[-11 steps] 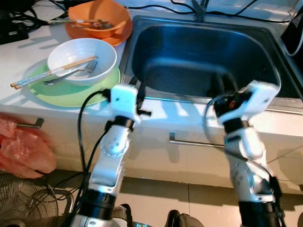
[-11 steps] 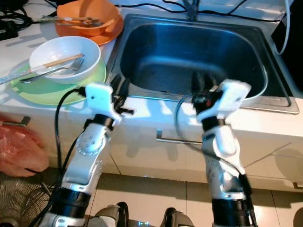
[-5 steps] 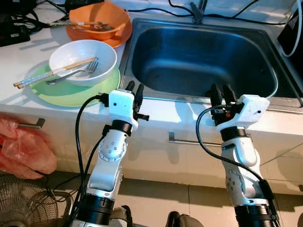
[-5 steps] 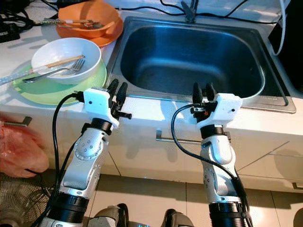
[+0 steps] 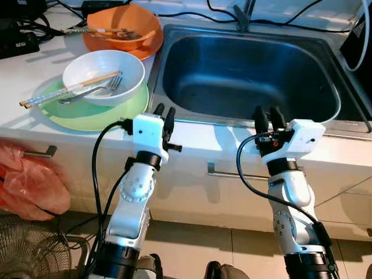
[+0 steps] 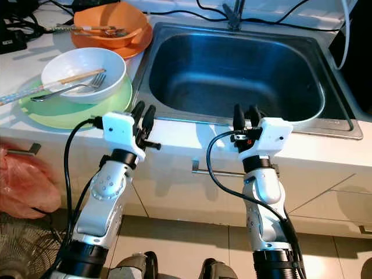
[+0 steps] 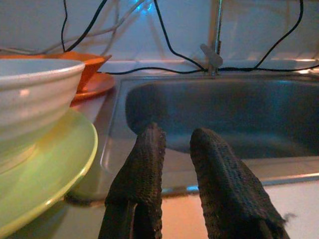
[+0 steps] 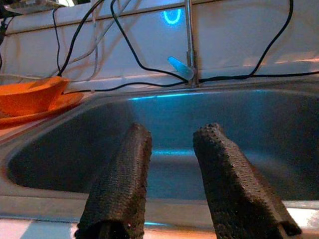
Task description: Kitchen organization
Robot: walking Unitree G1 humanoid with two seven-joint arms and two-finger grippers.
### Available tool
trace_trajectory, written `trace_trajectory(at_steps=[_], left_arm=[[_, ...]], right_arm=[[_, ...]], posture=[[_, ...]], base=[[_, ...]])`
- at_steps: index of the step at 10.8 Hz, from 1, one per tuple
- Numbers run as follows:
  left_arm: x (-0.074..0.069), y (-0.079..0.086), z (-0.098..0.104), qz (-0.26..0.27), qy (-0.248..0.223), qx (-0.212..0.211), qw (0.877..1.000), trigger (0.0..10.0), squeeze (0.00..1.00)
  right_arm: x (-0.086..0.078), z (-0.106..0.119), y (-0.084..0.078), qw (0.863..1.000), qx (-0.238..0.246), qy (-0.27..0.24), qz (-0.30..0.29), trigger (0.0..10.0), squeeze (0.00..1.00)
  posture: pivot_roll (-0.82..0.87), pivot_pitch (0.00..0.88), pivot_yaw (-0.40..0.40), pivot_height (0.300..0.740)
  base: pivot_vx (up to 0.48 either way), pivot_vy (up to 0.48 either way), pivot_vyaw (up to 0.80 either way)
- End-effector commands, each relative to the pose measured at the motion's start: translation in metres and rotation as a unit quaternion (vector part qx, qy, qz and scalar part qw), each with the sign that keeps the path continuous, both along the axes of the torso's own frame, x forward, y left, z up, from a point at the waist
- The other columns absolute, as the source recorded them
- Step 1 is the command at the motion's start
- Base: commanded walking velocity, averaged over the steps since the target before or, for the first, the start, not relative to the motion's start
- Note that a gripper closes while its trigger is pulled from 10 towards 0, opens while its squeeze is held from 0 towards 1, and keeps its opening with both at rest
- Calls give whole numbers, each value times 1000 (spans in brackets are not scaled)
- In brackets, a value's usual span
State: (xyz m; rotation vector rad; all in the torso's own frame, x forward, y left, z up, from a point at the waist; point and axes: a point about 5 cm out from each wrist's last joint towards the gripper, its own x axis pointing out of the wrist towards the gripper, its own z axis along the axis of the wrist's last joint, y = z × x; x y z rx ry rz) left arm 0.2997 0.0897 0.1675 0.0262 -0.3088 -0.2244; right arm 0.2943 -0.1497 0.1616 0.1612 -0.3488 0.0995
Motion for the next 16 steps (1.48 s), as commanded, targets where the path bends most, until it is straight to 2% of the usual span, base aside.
trace_trajectory(at_steps=[1,3,7,16], left_arm=[[-2,-3,2,-4,-3,0,1000,10000,0],[-2,-3,1,-4,0,-1,1000,10000,0],[-1,-1,0,3,7,3,1000,10000,0],[-3,0,2,9,8,4,1000,10000,0]], right_arm=[[-2,-6,-1,1000,-2,7,-3,10000,0],[-2,-7,0,1000,-1,10,-2,10000,0],[-3,-8,0,1000,-1,15,-1,10000,0],[-2,-9,0,1000,7,22,-2,10000,0]], posture=[[82,110,-17,740],[82,113,-16,740],[85,143,-24,740],[92,178,-29,740]], base=[[0,0,0],[0,0,0],[0,378,0],[0,0,0]])
